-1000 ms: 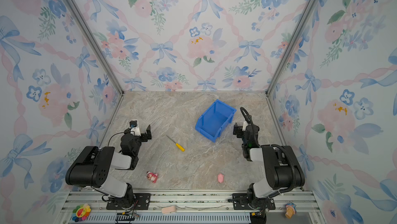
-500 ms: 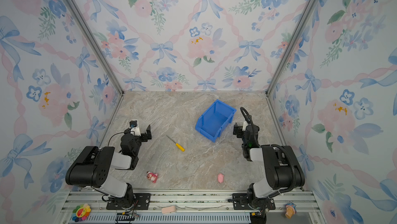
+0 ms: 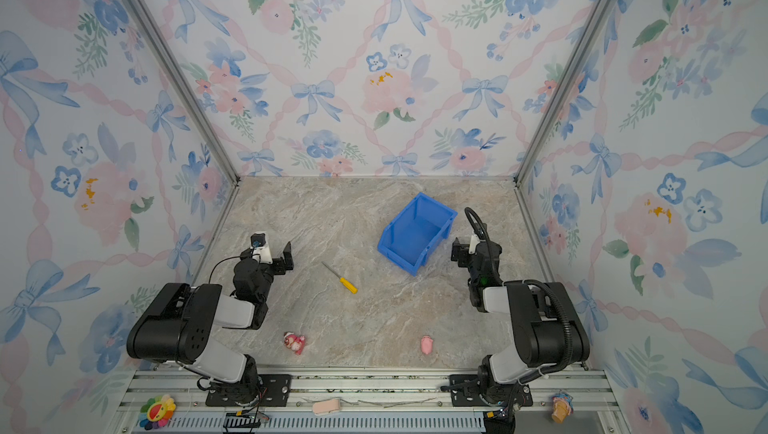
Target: Put the screwdriver in the bin
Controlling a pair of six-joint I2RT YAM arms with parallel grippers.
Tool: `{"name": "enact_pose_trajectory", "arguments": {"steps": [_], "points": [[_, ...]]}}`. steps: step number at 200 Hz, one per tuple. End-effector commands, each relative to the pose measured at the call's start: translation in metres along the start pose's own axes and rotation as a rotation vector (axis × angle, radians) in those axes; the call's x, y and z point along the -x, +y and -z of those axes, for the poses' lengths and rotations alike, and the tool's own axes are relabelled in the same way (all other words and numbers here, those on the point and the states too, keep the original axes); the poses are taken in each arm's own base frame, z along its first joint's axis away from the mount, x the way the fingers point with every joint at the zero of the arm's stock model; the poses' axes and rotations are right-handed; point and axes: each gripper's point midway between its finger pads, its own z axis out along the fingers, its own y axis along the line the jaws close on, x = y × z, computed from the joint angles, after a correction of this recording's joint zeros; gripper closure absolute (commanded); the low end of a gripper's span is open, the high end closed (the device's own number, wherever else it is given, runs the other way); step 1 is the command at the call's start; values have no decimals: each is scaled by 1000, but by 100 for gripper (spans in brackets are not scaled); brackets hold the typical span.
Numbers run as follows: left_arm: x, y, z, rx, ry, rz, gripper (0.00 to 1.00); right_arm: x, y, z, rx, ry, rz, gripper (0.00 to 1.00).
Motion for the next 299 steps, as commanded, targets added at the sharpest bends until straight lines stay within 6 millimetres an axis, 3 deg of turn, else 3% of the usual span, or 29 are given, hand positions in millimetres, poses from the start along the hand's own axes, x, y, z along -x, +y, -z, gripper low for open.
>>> {"name": "enact_pose_trajectory", "arguments": {"steps": [1,90,151,236,268,299], "points": [[1,-1,-4,-5,0,-16,2,1,-1,-1,-6,-11,-11,3],[1,-1,-3,-6,0,-16,2,1,2,3,12,-24,-6,3],[11,0,2,2,-21,-16,2,4,2,1,13,-12,-5,3],[25,13,15,61,-47,27,2,16,-4,19,-21,-69,-13,3],[18,22,21,110,-5,86,2,23,-3,25,-30,-26,-10,3],[19,24,21,130,28,118,2,39,4,45,-50,-31,16,3]]}}
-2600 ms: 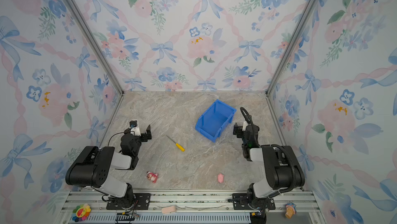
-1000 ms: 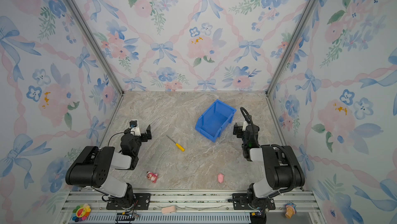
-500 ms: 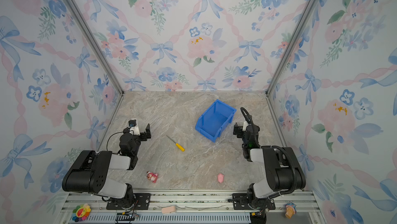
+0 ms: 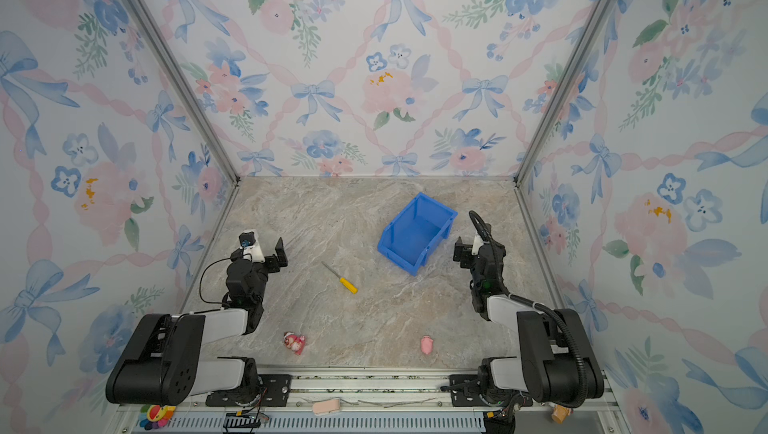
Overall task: Put the screwdriver in the bin
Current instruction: 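Reach the left gripper toward the yellow-handled screwdriver while the right arm shifts slightly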
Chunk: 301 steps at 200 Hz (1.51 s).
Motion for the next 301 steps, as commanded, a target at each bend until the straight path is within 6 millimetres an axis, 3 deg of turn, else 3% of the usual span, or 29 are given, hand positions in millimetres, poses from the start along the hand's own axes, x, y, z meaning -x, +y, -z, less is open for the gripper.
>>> {"name": "enact_pose_trajectory", "arguments": {"steps": [1,56,91,144,184,191,211,244,301], "points": [[-7,5,1,40,57,42,2,12,4,13,-28,18,17,3],[3,-11,-6,42,182,-29,2,37,39,56,8,44,187,3],[9,-23,-6,-6,262,-3,2,42,51,83,37,52,178,3],[-4,-33,10,46,485,123,2,44,62,112,97,106,160,3],[-19,-53,28,23,632,205,2,46,61,131,127,168,91,3],[-12,-60,27,9,634,221,2,46,59,133,121,183,68,3],[-26,-77,37,-3,706,237,2,47,61,138,128,243,15,3],[-43,-109,53,-42,765,261,2,37,83,138,203,383,4,3],[-65,-154,80,-52,848,298,2,41,98,145,302,388,13,3]]}}
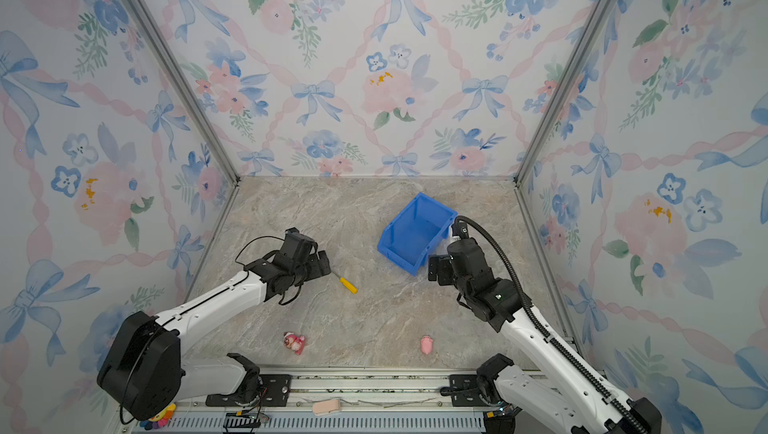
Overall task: Put the screwdriver in the bin
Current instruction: 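Reach the left gripper toward the yellow-handled screwdriver while the right arm shifts slightly, then lower the left gripper and close it on the yellow screwdriver handle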
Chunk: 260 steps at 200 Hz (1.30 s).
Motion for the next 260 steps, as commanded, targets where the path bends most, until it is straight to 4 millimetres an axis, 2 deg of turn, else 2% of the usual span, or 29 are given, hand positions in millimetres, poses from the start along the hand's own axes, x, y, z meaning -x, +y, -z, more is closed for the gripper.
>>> {"name": "enact_pose_trajectory", "arguments": {"steps": [1,47,69,91,118,167,207,260], "points": [[-13,-10,-1,24,32,77,2,-1,10,10,61,31,15,3],[-42,-31,-19,52,98,48,3,-7,14,1,68,56,62,3],[-49,-36,-26,70,110,52,12,-3,17,1,76,74,122,3],[-53,-42,-33,87,108,39,14,-1,17,4,86,82,160,3],[-56,-50,-39,96,113,8,24,-3,14,7,101,91,158,3],[-60,-55,-43,124,126,-56,33,-5,7,6,83,68,87,3],[-69,-58,-49,140,139,-86,38,-8,-4,18,54,53,88,3],[-80,-50,-56,202,144,-126,42,-14,-11,27,55,46,87,3]]}}
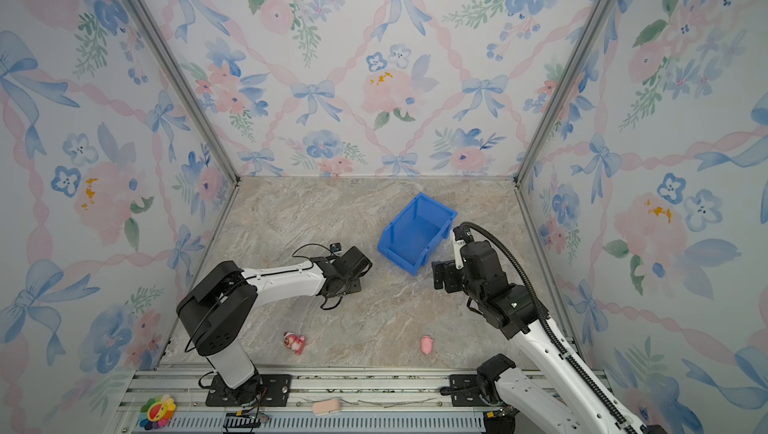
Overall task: Put the screwdriver in the bin
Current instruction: 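Lower the left gripper and close it on the yellow screwdriver handle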
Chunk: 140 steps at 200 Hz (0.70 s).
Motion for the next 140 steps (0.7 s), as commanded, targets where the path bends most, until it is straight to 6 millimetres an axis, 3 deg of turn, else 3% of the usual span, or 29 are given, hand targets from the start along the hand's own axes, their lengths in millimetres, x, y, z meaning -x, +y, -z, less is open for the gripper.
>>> {"name": "enact_pose_trajectory", "arguments": {"steps": [1,58,140], "points": [[-7,10,-3,64,12,-35,42,-13,-6,2,-19,34,10,3],[-31,21,2,91,24,-39,52,-22,-7,-5,-16,42,-14,3],[-35,21,-3,107,32,-54,72,-18,-12,1,-32,19,-10,3]]}}
